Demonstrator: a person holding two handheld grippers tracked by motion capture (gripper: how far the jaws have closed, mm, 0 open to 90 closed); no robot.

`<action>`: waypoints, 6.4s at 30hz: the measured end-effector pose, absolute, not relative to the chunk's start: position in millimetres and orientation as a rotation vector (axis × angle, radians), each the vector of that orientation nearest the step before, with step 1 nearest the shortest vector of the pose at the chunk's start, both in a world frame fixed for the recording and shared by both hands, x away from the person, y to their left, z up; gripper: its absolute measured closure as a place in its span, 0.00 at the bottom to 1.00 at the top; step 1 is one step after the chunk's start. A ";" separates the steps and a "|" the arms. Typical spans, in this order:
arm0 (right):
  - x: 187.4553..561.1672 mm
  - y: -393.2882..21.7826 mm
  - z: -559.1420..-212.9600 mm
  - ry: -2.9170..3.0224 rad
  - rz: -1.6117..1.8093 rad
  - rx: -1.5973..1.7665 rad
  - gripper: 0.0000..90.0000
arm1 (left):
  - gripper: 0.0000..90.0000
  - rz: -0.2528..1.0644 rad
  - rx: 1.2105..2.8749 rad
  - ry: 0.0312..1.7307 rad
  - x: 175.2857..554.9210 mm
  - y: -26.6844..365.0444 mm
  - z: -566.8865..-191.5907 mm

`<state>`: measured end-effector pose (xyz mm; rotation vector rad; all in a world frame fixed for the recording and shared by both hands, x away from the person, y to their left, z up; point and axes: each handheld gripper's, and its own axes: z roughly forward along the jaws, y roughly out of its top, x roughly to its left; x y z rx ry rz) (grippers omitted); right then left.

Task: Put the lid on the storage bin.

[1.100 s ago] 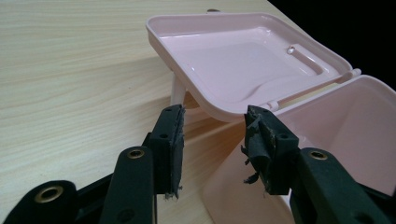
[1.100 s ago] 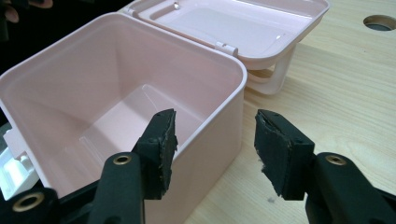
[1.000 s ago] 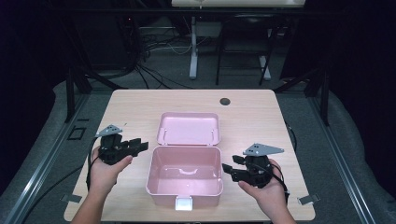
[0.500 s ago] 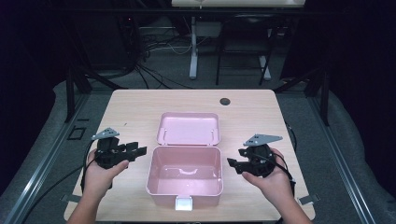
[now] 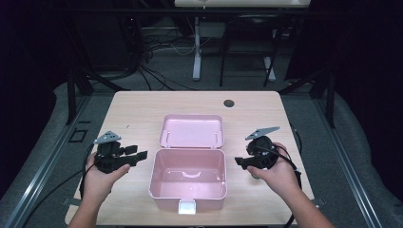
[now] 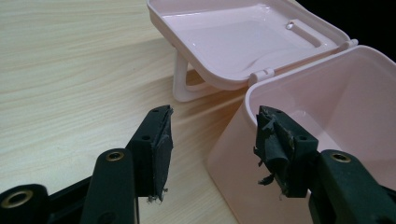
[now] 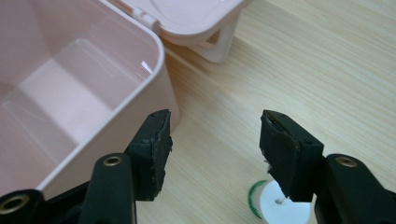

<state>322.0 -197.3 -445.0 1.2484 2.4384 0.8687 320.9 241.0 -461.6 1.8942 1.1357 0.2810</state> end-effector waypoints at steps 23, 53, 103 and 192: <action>358.0 -208.7 -450.3 2.563 0.506 1.348 0.51 | 0.51 0.291 1.895 1.131 318.5 242.7 -459.7; 367.4 -222.9 -486.7 2.633 0.243 1.482 0.53 | 0.51 0.290 1.882 1.149 319.8 247.0 -461.1; 371.3 -214.7 -492.9 2.685 0.165 1.470 0.55 | 0.51 0.267 1.865 1.167 322.9 249.7 -466.3; 346.5 -90.8 -366.8 2.903 0.242 0.956 0.55 | 0.51 0.245 1.851 1.175 324.5 255.3 -467.3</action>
